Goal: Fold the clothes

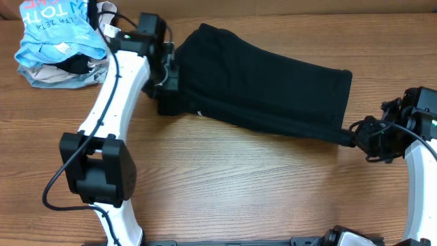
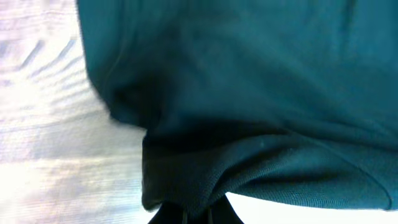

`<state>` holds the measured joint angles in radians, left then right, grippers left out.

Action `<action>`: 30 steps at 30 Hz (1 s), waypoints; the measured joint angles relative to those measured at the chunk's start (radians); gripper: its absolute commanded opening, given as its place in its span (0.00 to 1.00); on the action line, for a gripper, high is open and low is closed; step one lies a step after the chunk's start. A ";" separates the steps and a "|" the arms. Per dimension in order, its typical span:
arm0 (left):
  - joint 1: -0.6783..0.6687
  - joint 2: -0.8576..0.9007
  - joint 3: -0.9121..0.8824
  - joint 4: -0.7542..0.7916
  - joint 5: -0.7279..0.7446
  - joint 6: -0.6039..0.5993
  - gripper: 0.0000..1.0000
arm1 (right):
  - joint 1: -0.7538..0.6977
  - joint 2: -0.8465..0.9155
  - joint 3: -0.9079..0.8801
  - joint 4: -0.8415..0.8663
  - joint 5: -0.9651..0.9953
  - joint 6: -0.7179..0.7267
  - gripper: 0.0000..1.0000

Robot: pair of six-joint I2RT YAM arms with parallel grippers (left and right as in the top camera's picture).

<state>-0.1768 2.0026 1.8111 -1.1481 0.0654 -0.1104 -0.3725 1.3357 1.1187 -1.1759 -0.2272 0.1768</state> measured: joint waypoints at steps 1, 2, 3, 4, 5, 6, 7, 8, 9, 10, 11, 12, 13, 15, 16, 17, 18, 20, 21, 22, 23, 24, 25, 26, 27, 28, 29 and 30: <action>-0.009 0.000 -0.009 0.023 -0.003 -0.002 0.04 | 0.000 0.008 0.000 0.015 0.003 0.003 0.04; -0.016 0.000 -0.014 0.039 -0.005 -0.002 0.04 | 0.000 0.017 0.000 0.033 0.006 0.004 0.04; -0.020 0.000 -0.021 0.055 -0.010 -0.003 0.04 | 0.000 0.030 0.000 0.047 0.008 0.006 0.04; -0.020 0.000 -0.026 0.063 -0.014 -0.008 0.04 | 0.000 0.043 0.000 0.059 0.009 0.009 0.04; -0.020 0.000 -0.027 0.066 -0.020 -0.014 0.04 | 0.000 0.058 0.000 0.070 0.010 0.012 0.04; -0.018 0.000 -0.028 0.071 -0.028 -0.021 0.04 | 0.000 0.074 0.000 0.083 0.010 0.014 0.04; -0.017 0.000 -0.029 0.077 -0.038 -0.029 0.04 | 0.000 0.092 0.000 0.094 0.010 0.018 0.04; -0.013 0.000 -0.029 0.087 -0.047 -0.037 0.04 | 0.000 0.109 0.000 0.108 0.010 0.021 0.04; -0.012 0.000 -0.029 0.093 -0.053 -0.041 0.04 | 0.000 0.124 0.000 0.118 0.010 0.022 0.04; -0.012 0.000 -0.030 0.103 -0.058 -0.045 0.04 | 0.000 0.142 0.000 0.130 0.010 0.023 0.04; -0.012 0.000 -0.031 0.113 -0.063 -0.048 0.04 | 0.000 0.160 0.000 0.140 0.010 0.026 0.04; -0.011 0.000 -0.031 0.122 -0.064 -0.048 0.04 | 0.000 0.175 0.000 0.148 0.010 0.029 0.04; -0.011 0.000 -0.031 0.134 -0.065 -0.048 0.04 | 0.000 0.191 0.000 0.159 0.010 0.029 0.04; -0.011 0.000 -0.032 0.162 -0.069 -0.049 0.04 | 0.000 0.215 0.000 0.184 0.009 0.031 0.04; -0.011 0.000 -0.033 0.176 -0.070 -0.049 0.04 | 0.000 0.225 0.000 0.195 0.008 0.032 0.04; -0.011 0.000 -0.034 0.191 -0.070 -0.050 0.04 | 0.000 0.235 0.000 0.208 0.008 0.033 0.04; -0.011 0.000 -0.035 0.207 -0.071 -0.052 0.05 | 0.000 0.241 0.000 0.219 0.006 0.033 0.04; -0.011 0.000 -0.037 0.240 -0.071 -0.052 0.06 | 0.000 0.253 0.000 0.243 0.006 0.032 0.04; -0.011 0.001 -0.038 0.257 -0.071 -0.053 0.07 | 0.000 0.257 0.000 0.252 0.006 0.032 0.04; -0.011 0.003 -0.038 0.270 -0.071 -0.053 0.08 | 0.001 0.261 0.000 0.263 0.006 0.032 0.04; -0.011 0.005 -0.038 0.288 -0.071 -0.055 0.08 | 0.002 0.264 0.000 0.270 0.006 0.032 0.04; -0.011 0.011 -0.038 0.306 -0.071 -0.055 0.09 | 0.002 0.269 0.000 0.279 0.006 0.033 0.04; -0.011 0.017 -0.038 0.320 -0.071 -0.055 0.09 | 0.003 0.274 0.000 0.288 0.006 0.033 0.04; -0.011 0.030 -0.038 0.340 -0.071 -0.056 0.09 | 0.007 0.282 0.000 0.299 0.006 0.033 0.04; -0.011 0.040 -0.038 0.353 -0.071 -0.055 0.10 | 0.009 0.289 0.000 0.309 0.006 0.032 0.04; -0.011 0.054 -0.038 0.372 -0.071 -0.055 0.11 | 0.014 0.299 0.000 0.322 0.006 0.033 0.04; -0.011 0.068 -0.038 0.392 -0.071 -0.055 0.11 | 0.020 0.310 0.000 0.339 0.007 0.032 0.04; -0.011 0.083 -0.038 0.411 -0.072 -0.056 0.12 | 0.024 0.319 0.000 0.349 0.007 0.033 0.04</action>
<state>-0.1883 2.0853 1.7733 -0.7368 -0.0063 -0.1661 -0.3485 1.6543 1.1187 -0.8265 -0.2203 0.2100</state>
